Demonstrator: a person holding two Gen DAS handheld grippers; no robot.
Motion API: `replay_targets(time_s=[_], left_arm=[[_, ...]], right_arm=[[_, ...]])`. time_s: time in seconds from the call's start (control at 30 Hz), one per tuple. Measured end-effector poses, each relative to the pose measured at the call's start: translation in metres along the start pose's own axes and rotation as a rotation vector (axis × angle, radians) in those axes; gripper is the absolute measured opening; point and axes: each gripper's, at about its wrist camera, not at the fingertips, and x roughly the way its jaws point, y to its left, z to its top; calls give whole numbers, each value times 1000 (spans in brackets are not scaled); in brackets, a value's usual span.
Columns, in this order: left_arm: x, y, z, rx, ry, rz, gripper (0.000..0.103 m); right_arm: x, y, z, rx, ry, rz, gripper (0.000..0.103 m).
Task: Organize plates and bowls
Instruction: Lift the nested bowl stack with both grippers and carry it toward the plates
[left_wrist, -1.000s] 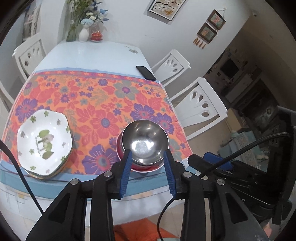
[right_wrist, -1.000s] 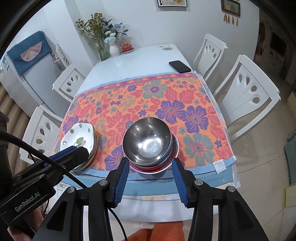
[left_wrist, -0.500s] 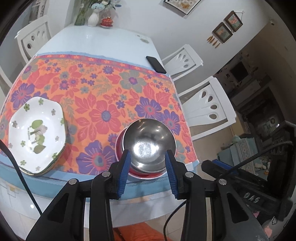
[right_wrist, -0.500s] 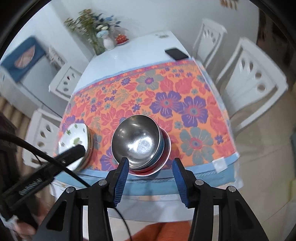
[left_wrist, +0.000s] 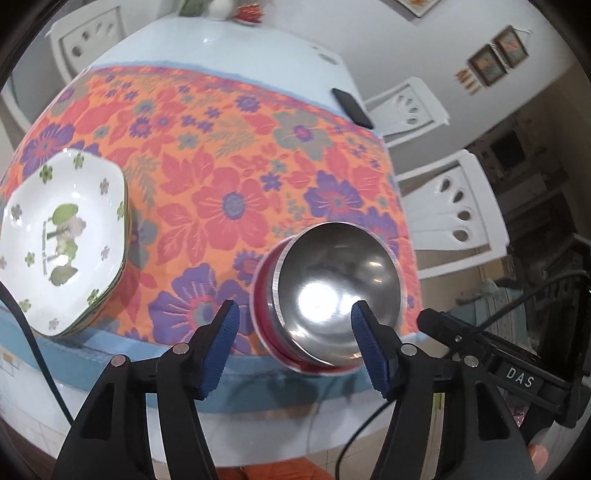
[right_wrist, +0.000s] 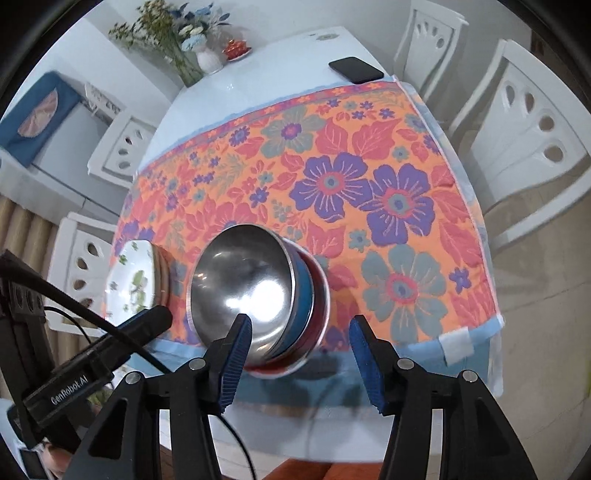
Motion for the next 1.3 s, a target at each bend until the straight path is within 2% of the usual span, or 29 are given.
replay_targets(time_s=[0.1, 0.17, 0.3, 0.43, 0.53, 0.73, 0.8, 0.87, 1.07, 1.2, 1.3], left_arm=[[20, 5, -1, -13, 15, 9, 61], [30, 7, -1, -18, 21, 16, 61], [50, 14, -2, -48, 23, 3, 60], [64, 23, 0, -103, 33, -50, 59], [73, 28, 2, -125, 40, -58, 57], [86, 32, 2, -141, 67, -104, 43], [90, 33, 0, -157, 76, -133, 41], [90, 33, -1, -161, 67, -136, 42], [90, 37, -4, -157, 38, -172, 41], [84, 28, -7, -112, 14, -129, 41], [79, 27, -9, -119, 1, -113, 41]], right_arm=[[19, -2, 4, -43, -7, -31, 53], [32, -5, 6, -43, 16, -19, 53], [59, -19, 11, 11, 76, 47, 53], [83, -33, 17, 94, 135, 154, 53], [96, -36, 18, 129, 161, 224, 53], [107, -30, 18, 97, 168, 235, 53], [109, -28, 17, 83, 167, 237, 53], [111, -26, 17, 72, 165, 238, 49], [110, -19, 14, 18, 129, 205, 49], [107, -11, 12, -52, 109, 169, 49], [105, -7, 14, -70, 116, 160, 49]])
